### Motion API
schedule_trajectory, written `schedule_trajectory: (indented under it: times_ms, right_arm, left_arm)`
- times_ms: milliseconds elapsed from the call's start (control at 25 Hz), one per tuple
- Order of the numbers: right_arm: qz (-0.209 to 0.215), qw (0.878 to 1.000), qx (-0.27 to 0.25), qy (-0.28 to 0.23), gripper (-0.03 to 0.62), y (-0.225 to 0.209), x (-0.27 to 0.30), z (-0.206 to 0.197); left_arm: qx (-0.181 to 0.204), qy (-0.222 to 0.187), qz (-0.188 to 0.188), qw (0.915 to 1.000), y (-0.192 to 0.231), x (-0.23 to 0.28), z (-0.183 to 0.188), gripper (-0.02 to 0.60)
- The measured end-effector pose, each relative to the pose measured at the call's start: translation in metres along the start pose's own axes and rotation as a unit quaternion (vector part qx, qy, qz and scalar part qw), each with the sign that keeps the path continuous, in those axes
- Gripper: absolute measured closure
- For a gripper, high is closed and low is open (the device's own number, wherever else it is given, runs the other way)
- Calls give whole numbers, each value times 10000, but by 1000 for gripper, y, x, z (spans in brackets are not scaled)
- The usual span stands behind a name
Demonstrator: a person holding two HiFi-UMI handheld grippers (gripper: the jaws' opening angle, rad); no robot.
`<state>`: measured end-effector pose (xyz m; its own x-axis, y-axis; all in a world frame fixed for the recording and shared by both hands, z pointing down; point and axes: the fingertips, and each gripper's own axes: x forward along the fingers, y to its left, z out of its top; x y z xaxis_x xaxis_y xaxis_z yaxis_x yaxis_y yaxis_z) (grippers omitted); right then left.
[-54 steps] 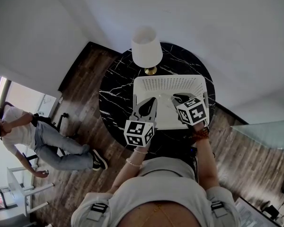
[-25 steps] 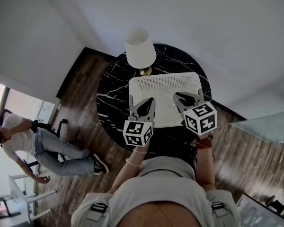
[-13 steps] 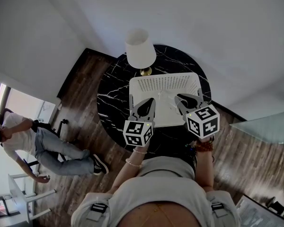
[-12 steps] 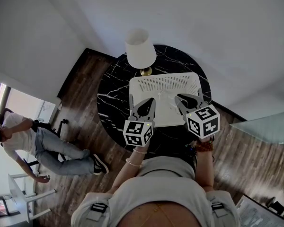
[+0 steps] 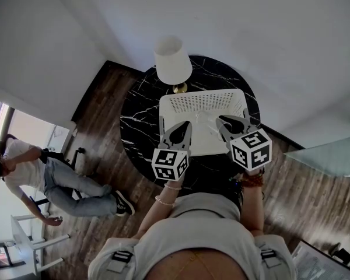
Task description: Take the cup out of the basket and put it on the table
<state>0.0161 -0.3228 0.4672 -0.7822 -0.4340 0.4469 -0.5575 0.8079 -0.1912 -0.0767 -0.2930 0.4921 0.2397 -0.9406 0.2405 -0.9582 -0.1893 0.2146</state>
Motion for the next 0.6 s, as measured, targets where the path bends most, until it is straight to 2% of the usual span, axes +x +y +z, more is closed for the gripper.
schedule_trajectory:
  times_ms: [600]
  right_arm:
    - [-11, 10000, -27, 10, 556, 2, -7, -2]
  left_arm:
    - [1, -2, -3, 10000, -5, -4, 0, 577]
